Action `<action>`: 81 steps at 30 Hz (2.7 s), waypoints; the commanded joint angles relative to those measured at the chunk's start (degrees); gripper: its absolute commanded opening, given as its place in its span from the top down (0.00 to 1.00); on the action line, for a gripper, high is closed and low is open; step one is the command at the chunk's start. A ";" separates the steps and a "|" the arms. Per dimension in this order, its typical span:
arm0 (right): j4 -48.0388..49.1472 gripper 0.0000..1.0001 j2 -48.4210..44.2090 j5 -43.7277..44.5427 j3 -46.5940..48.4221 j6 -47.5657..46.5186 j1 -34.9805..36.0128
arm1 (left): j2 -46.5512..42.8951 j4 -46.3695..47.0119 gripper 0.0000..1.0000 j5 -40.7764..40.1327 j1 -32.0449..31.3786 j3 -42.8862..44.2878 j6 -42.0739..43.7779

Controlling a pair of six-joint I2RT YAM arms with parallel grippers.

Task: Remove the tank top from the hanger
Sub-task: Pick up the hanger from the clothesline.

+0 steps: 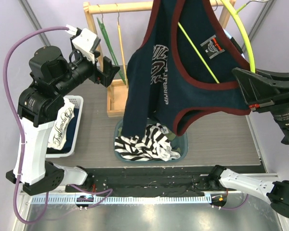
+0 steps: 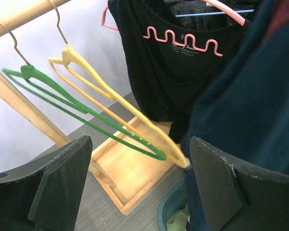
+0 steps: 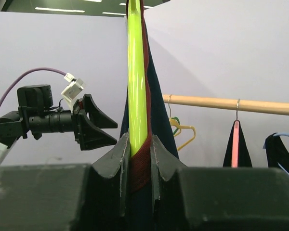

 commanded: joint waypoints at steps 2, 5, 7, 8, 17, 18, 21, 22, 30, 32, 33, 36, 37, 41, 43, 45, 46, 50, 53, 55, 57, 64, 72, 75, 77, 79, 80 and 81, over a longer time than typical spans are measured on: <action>4.14 0.99 1.54 -2.71 5.26 2.20 0.29 | -1.45 1.50 0.13 1.11 0.30 0.03 0.24; 3.08 0.99 1.20 -3.32 6.41 2.90 0.20 | -1.63 1.41 0.13 1.72 0.21 -0.32 0.16; 2.82 0.99 0.76 -3.94 7.11 3.52 0.20 | -1.71 1.50 0.13 2.25 0.30 -0.50 -0.02; 2.99 0.99 0.32 -4.63 7.46 4.04 0.20 | -1.72 1.41 0.13 2.42 0.30 -0.59 -0.11; 3.87 0.99 -0.65 -11.23 13.97 7.13 0.20 | -1.80 1.67 0.13 3.04 0.39 -0.94 -0.20; 3.43 0.99 -1.00 -10.80 13.97 7.04 0.11 | -1.80 1.59 0.12 3.04 0.39 -0.94 -0.20; 2.21 0.99 -1.27 -10.27 13.53 6.69 0.20 | -1.89 1.76 0.13 3.57 0.82 -0.85 -0.55; 1.85 0.99 -1.18 -9.66 13.36 6.60 0.20 | -1.89 1.76 0.13 3.65 0.91 -0.76 -0.63; -0.87 0.99 -0.91 -6.84 10.37 4.84 0.20 | -2.33 1.59 0.13 3.74 1.18 -1.29 -0.46; -1.23 0.99 -0.65 -6.31 9.84 4.40 0.29 | -2.42 1.59 0.13 3.74 1.18 -1.29 -0.37; -1.75 0.99 -0.65 -5.96 9.14 4.31 0.20 | -2.42 1.50 0.13 3.83 1.09 -1.29 -0.28; -2.55 0.99 0.05 -5.61 7.48 3.88 0.20 | -2.51 1.59 0.13 3.83 1.09 -1.20 -0.28; -2.63 0.99 0.31 -5.61 7.03 3.79 0.20 | -2.51 1.59 0.13 3.83 1.09 -1.12 -0.20; -2.20 0.99 2.15 -2.97 6.58 2.12 0.20 | -2.59 1.59 0.13 3.83 1.09 -0.94 -0.28; -2.11 0.99 2.60 -2.62 6.85 1.59 0.29 | -2.77 1.59 0.13 3.66 1.18 -0.94 -0.11; -2.37 0.99 2.95 -3.06 6.68 1.50 0.20 | -2.95 1.41 0.13 3.39 1.18 -0.94 0.07; -2.46 0.99 2.95 -3.32 6.41 1.59 0.29 | -3.38 1.32 0.13 3.30 1.09 -0.94 0.42; -4.65 0.99 1.99 -3.94 2.65 1.59 0.29 | -3.82 0.71 0.13 3.39 1.09 -1.03 1.12; -7.10 0.99 0.93 -7.45 -0.87 1.94 0.29 | -3.91 0.10 0.14 3.22 1.18 -0.42 2.08; -9.30 0.99 0.67 -10.34 -2.28 2.55 0.20 | -4.26 -0.69 0.15 3.83 1.18 0.20 2.70; -12.64 0.99 0.32 -11.14 -4.83 2.99 0.20 | -4.70 -1.75 0.15 4.53 1.09 0.81 3.93; -17.75 0.99 -2.94 -15.53 -12.13 2.82 0.20 | -6.90 -15.08 0.06 19.63 1.18 3.80 14.29; -21.97 0.99 -0.31 -24.75 -11.34 1.41 0.20 | -5.41 -19.33 0.02 37.46 1.26 3.02 16.77; -21.88 0.99 1.10 -26.61 -10.99 1.33 0.29 | -3.65 -18.81 0.02 42.66 1.44 2.14 16.42; -21.62 0.99 1.63 -27.66 -10.90 1.24 0.20 | -2.16 -18.10 0.03 44.78 1.44 2.49 15.45; -21.27 0.99 2.16 -28.54 -10.82 1.15 0.20 | -0.93 -18.10 0.04 48.20 1.44 2.84 15.45; -20.92 0.99 2.25 -28.72 -10.82 1.24 0.29 | -0.49 -18.19 0.05 49.00 1.44 2.84 15.54; -20.66 0.99 2.42 -29.07 -10.73 1.15 0.20 | -0.22 -18.19 0.06 49.70 1.35 2.93 15.71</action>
